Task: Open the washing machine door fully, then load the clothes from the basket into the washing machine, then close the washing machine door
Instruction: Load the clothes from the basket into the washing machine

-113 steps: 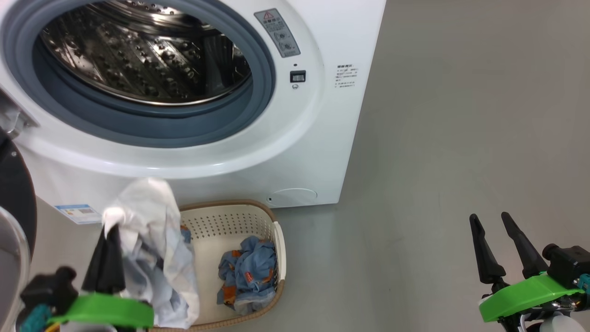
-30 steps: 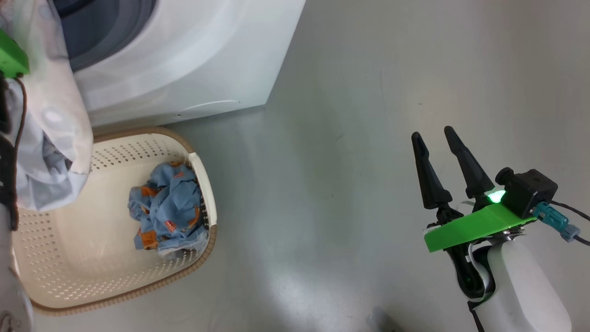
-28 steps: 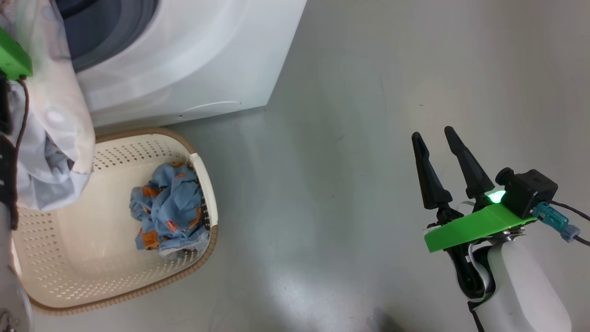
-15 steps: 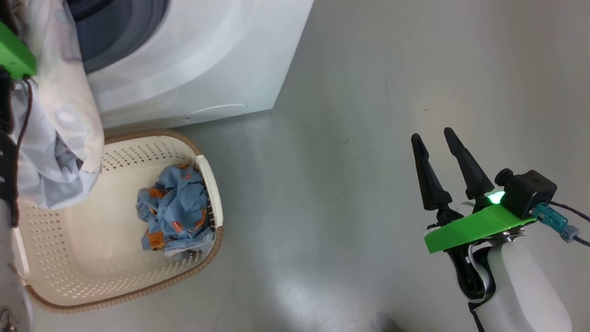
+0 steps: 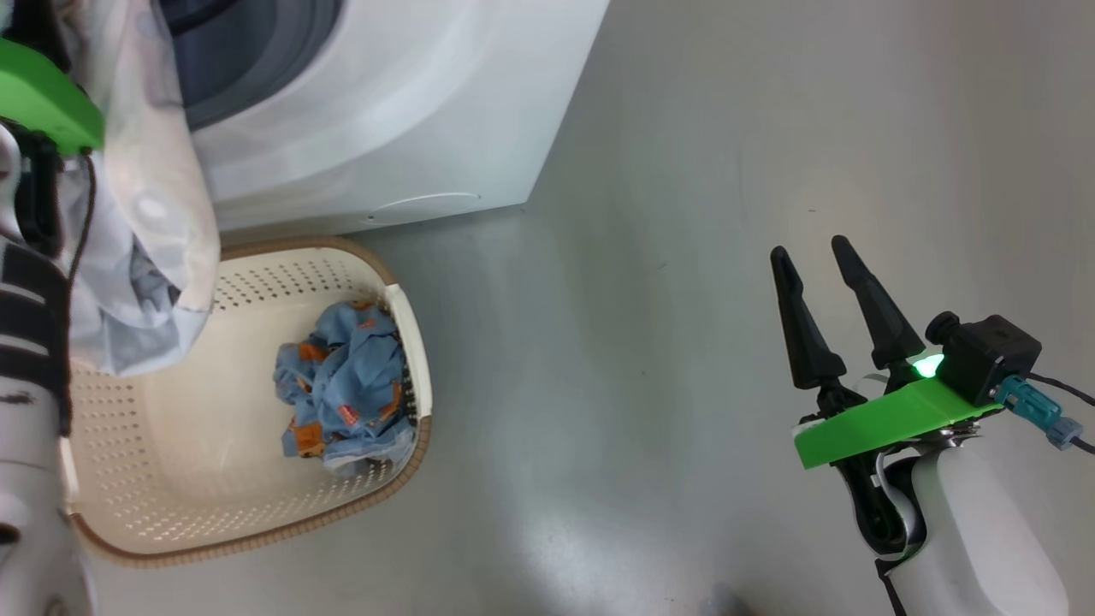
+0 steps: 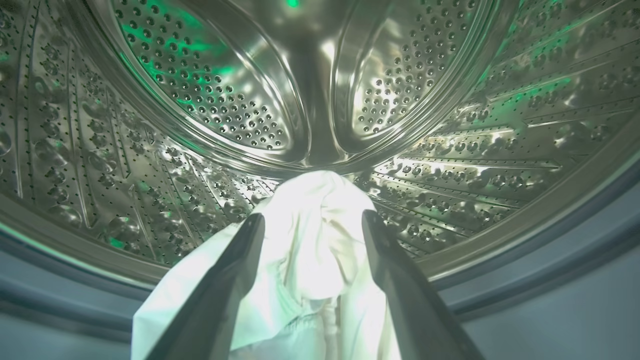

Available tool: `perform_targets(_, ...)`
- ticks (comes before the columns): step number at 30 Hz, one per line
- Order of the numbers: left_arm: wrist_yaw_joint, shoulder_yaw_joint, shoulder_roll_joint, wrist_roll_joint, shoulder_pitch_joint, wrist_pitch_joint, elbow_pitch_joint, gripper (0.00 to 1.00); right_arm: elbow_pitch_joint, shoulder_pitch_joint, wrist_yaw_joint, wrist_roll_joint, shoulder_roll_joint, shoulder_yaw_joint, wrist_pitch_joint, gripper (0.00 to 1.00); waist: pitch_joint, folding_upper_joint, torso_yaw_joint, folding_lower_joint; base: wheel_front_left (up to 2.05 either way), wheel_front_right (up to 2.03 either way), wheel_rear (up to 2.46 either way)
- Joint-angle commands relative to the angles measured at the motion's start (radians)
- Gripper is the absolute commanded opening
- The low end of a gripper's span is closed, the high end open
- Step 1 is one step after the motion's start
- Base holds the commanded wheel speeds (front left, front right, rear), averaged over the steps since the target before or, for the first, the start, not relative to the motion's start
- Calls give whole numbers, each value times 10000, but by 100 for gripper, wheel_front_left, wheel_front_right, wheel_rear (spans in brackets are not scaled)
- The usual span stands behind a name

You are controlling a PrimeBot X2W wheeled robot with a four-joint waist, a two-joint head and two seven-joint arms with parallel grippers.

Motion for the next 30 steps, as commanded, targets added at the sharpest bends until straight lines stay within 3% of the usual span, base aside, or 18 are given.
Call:
perform_targets(1,-44,106,354,-99,328,-53,-458,100,-210,198,16,93,-87,137,-49,100,-31,-1,104,0,0,0,0)
perform_targets(30,-98,726,-1012,-282,5679,-53,-5656,100,-403,471,16,-42,-556,-444,-49,100,-401,-1,1158,0,0,0,0)
